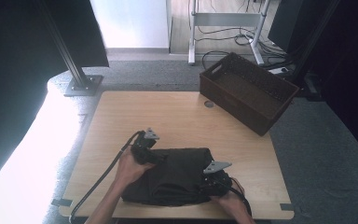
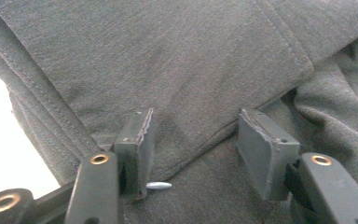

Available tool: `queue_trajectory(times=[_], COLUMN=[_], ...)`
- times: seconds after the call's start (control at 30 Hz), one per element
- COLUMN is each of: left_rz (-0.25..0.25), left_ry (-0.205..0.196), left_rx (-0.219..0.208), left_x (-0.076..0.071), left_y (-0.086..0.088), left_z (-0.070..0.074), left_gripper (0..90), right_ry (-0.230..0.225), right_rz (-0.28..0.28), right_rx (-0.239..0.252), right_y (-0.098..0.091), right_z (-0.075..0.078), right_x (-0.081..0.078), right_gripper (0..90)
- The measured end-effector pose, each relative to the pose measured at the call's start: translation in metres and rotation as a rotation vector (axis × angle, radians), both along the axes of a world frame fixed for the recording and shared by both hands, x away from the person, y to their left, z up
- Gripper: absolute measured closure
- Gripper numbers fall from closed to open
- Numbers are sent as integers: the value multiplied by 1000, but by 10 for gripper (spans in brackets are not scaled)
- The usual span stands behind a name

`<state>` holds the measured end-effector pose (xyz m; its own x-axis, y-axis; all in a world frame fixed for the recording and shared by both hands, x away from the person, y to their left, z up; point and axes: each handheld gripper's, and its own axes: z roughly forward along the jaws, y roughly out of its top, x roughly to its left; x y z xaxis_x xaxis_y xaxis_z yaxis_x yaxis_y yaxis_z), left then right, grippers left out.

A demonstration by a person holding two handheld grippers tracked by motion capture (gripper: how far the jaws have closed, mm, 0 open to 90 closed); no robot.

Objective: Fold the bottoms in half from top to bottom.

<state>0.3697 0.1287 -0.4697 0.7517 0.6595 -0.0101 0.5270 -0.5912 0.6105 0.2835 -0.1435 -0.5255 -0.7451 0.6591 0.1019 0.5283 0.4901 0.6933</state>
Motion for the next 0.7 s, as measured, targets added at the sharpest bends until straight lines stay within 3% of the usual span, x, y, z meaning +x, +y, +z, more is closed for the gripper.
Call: queue_trajectory(times=[0.03, 0.1, 0.17, 0.23, 0.43, 0.57, 0.7], left_rz=[-12, -16, -24, -33, -16, 14, 51], left_ry=[11, -14, -13, -33, -63, -69, -53], left_rx=[21, 59, 58, 85, 123, 131, 81], left_x=[-2, -12, -24, -39, -78, -93, -99], left_y=[-3, -4, -1, 2, 11, 15, 26], left_z=[-5, -12, -13, -14, -26, -37, -47], left_gripper=[177, 177, 172, 160, 118, 80, 75], right_ry=[0, -2, -3, -6, -25, -26, -18], right_rz=[-6, -19, -29, -39, -66, -76, -77], right_rx=[4, 11, 16, 15, -5, -8, -12], right_y=[-1, -3, -5, -5, -4, -4, -4], right_z=[0, 0, 0, 0, 0, -2, -4], right_x=[0, -1, -1, -1, -2, -3, -4], right_gripper=[414, 377, 341, 300, 186, 161, 160])
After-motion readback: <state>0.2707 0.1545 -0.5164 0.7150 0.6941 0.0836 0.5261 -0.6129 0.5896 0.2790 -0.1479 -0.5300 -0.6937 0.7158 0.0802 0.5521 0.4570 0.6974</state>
